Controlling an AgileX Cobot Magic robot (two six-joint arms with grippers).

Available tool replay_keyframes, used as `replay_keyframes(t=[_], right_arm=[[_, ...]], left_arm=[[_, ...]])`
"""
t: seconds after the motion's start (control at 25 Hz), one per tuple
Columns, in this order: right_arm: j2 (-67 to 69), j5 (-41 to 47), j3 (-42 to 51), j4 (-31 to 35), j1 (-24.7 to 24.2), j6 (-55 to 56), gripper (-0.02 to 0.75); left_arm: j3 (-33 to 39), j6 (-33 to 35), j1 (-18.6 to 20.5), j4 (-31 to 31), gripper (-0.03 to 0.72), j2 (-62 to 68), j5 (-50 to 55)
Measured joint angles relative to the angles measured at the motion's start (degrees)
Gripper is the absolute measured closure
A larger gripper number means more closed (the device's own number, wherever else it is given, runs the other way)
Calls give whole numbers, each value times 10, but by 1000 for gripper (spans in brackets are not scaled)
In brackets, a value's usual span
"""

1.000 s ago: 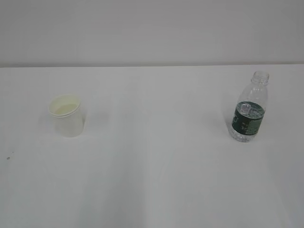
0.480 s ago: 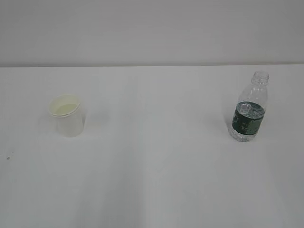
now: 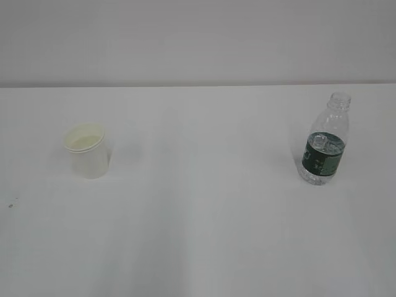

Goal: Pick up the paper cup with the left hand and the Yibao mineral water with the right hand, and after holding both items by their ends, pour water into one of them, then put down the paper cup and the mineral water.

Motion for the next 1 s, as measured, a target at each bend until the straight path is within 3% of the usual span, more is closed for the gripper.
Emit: replay_keyframes(t=[0.64, 1.0], right_arm=[[0, 19, 5, -8, 0, 0, 198], [0, 23, 5, -8, 0, 0, 198]], left_arm=[[-6, 0, 0, 25, 420, 0, 24], [-40, 0, 0, 28, 420, 0, 105]])
